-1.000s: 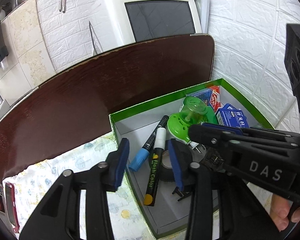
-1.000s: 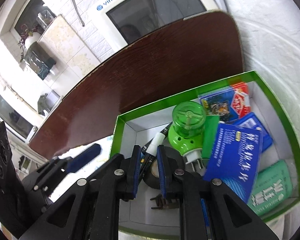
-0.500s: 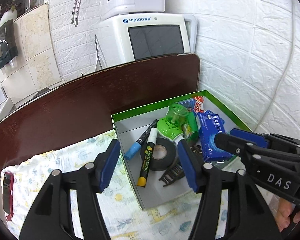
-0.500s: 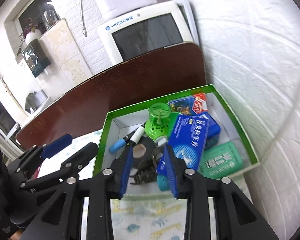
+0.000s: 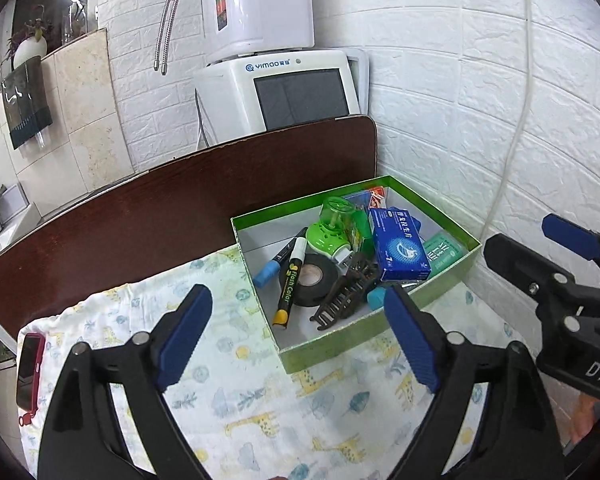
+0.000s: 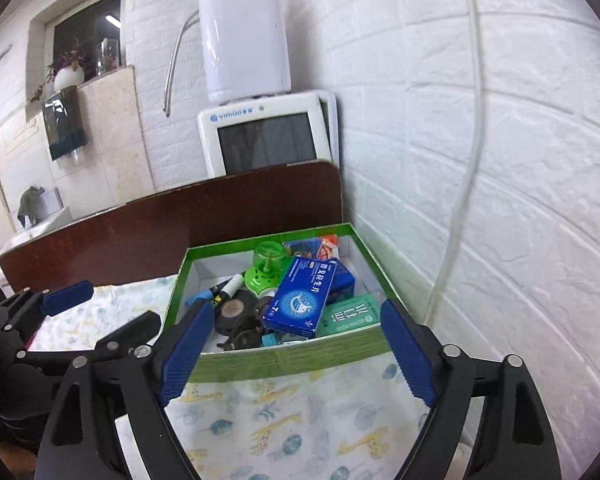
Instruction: Organize rigid objects
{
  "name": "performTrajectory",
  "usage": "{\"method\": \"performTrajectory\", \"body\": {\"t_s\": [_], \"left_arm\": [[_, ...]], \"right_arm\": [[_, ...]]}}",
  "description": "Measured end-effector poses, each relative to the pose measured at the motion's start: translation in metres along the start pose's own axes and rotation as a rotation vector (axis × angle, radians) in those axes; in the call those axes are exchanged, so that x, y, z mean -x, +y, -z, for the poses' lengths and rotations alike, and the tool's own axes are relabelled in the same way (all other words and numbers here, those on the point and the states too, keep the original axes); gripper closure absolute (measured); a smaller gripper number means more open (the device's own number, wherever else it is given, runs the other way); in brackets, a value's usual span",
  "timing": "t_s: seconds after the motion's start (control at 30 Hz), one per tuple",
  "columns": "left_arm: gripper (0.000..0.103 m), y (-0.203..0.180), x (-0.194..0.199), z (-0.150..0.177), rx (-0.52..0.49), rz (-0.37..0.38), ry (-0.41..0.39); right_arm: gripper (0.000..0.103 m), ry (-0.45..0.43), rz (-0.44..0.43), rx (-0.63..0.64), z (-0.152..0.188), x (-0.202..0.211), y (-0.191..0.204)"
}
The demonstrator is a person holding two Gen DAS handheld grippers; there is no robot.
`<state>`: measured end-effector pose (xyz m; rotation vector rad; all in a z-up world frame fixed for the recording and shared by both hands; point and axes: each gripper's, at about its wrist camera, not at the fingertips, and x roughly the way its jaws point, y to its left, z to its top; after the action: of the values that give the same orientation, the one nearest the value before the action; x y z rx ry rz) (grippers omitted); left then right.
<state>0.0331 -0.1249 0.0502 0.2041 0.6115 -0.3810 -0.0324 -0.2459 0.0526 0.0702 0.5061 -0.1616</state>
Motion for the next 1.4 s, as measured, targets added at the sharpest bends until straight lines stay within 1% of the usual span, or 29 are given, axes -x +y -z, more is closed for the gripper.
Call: {"method": "performTrajectory", "body": {"t_s": [0.03,0.07,0.1,0.17,0.3,0.47,0.53,0.57,0.73,0.83,1.4], "left_arm": [[0.007,-0.001,0.003,0.002,-0.005,-0.006,-0.005],[0.003,-0.002,0.007,0.005,-0.004,-0.014,-0.010],[0.002,-0.002,0.010,0.007,-0.006,-0.022,-0.015],[0.002,-0.002,0.014,0.011,-0.009,-0.025,-0.020],[0.001,0.000,0.018,0.020,0.004,0.001,-0.012],[0.001,0.007,0.017,0.029,0.035,-0.002,0.002],[0.001,0.010,0.019,0.028,0.044,-0.004,-0.001],[0.001,0.012,0.021,0.028,0.047,-0.006,-0.006],[0.001,0.015,0.031,0.019,0.072,-0.020,-0.050],[0.001,0.016,0.032,0.018,0.075,-0.018,-0.059],[0.001,0.011,0.029,0.017,0.053,-0.018,-0.048]], "right_arm": [[0.015,-0.004,0.003,0.003,0.002,0.004,0.000],[0.015,-0.003,0.004,0.005,0.004,0.006,0.001],[0.015,0.003,0.005,0.006,0.005,0.007,0.001],[0.015,0.014,0.001,-0.009,0.009,0.009,-0.001],[0.015,0.026,0.011,-0.021,0.017,0.016,-0.005],[0.014,0.006,0.069,-0.018,0.022,0.026,-0.012],[0.010,0.002,0.087,-0.025,0.022,0.027,-0.014],[0.010,-0.001,0.091,-0.025,0.022,0.028,-0.015],[0.010,-0.006,0.075,-0.005,0.021,0.027,-0.008],[0.010,0.005,0.063,-0.004,0.019,0.023,-0.008],[0.010,0.039,0.038,-0.004,0.021,0.012,-0.008]]}}
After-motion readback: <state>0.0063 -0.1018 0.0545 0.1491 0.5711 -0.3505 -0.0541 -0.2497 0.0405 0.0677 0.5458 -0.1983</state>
